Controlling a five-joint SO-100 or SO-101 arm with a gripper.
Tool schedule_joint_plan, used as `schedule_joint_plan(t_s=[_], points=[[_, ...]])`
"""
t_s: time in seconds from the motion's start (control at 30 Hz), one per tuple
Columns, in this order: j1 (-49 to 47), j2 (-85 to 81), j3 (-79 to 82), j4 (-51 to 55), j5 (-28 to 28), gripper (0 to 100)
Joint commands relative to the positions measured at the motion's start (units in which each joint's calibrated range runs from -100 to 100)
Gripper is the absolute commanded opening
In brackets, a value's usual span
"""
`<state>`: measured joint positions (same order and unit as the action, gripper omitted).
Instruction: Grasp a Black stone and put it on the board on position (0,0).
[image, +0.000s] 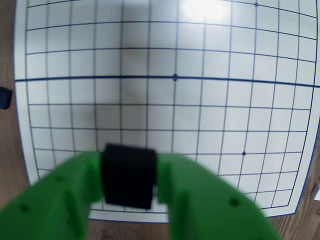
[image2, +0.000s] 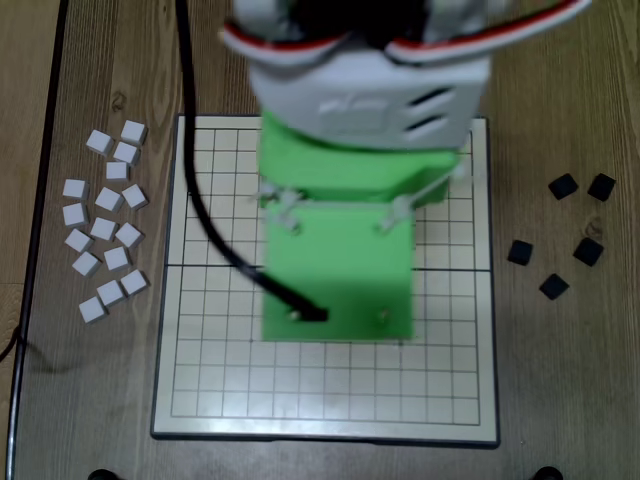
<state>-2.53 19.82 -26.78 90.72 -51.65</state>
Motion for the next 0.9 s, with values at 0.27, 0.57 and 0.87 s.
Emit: schedule_joint_plan(t_s=[0.27, 0.57, 0.87], points=[[2.5, 2.2, -1.9, -3.7, 1.5, 6], [3.5, 2.1, 3.3, -6.8, 2.2, 6], [5.5, 0.7, 12.3, -13.1, 2.8, 6]])
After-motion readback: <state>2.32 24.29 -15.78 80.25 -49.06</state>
